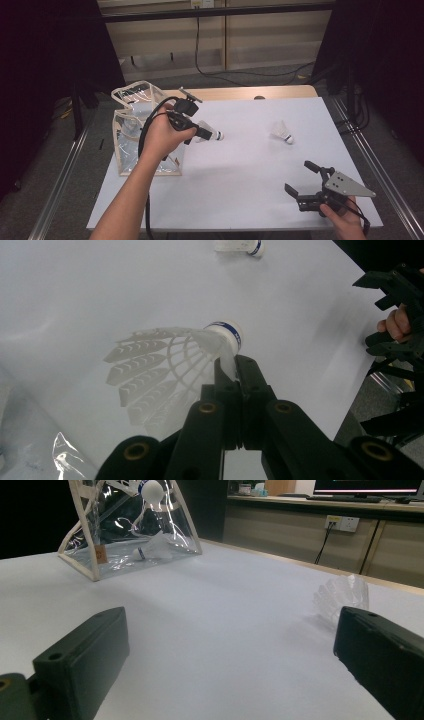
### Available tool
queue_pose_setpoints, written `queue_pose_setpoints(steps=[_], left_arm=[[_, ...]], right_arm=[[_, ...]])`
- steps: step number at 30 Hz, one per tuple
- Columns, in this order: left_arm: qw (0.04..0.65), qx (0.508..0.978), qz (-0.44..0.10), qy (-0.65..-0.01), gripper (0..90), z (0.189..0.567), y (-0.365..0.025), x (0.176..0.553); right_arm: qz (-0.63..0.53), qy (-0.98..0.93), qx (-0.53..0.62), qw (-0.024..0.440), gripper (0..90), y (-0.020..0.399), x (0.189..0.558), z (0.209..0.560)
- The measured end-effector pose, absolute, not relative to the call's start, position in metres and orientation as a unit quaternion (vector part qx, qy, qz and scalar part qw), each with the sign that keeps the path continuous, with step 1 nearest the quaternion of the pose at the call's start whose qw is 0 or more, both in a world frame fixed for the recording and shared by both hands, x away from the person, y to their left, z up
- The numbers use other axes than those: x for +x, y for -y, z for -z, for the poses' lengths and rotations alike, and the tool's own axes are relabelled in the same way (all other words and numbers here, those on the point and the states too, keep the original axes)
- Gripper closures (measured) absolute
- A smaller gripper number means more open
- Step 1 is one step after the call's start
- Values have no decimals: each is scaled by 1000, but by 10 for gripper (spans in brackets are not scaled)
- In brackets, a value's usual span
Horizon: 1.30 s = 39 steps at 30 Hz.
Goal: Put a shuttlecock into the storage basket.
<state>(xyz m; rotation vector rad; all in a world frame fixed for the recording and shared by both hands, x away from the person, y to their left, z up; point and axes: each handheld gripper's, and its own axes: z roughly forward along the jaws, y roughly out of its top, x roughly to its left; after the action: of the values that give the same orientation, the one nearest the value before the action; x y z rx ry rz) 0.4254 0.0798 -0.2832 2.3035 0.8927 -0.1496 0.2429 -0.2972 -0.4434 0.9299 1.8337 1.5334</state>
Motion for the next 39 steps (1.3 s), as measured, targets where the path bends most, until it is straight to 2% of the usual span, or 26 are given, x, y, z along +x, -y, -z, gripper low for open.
queue_pose_setpoints(steps=[39], left_arm=[[325, 872, 37, -365, 896, 253, -100, 433]], right_arm=[[-573, -686, 347, 283, 7, 297, 243, 444]])
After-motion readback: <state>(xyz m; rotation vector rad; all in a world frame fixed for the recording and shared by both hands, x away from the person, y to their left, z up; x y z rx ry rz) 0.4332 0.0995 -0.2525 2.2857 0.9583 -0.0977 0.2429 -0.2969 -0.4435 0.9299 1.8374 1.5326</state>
